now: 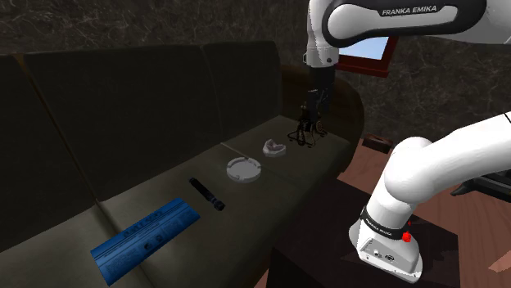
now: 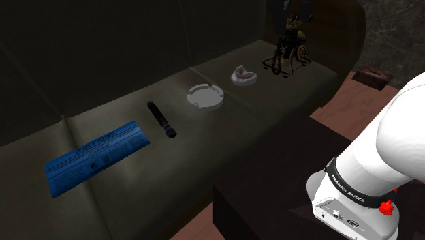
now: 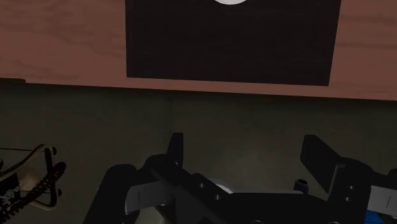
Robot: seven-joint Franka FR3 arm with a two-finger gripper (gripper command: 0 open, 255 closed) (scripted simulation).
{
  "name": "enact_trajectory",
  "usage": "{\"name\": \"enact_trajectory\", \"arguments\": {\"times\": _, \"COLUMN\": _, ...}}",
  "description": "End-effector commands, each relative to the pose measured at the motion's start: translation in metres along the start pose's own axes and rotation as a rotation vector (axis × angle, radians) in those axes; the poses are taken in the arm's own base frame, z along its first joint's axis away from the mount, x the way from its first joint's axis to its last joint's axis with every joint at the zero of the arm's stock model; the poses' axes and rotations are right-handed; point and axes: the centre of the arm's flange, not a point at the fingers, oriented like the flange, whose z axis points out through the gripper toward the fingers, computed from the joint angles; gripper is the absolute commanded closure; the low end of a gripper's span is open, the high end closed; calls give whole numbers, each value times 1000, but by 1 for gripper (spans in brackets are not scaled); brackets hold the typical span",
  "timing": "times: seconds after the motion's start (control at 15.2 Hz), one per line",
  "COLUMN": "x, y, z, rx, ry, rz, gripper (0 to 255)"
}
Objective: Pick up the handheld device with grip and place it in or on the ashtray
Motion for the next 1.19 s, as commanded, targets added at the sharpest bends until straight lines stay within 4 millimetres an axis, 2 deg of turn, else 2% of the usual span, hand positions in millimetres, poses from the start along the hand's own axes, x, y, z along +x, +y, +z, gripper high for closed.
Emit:
{"name": "enact_trajectory", "arguments": {"times": 0.0, "x": 0, "y": 0, "z": 0, "rx": 0, "ry": 0, "rz": 0, "gripper": 0}}
{"name": "enact_trajectory", "arguments": {"times": 1.12, "x": 143, "y": -102, "z": 129, "rx": 9, "ry": 62, "rz": 40, "gripper": 0}}
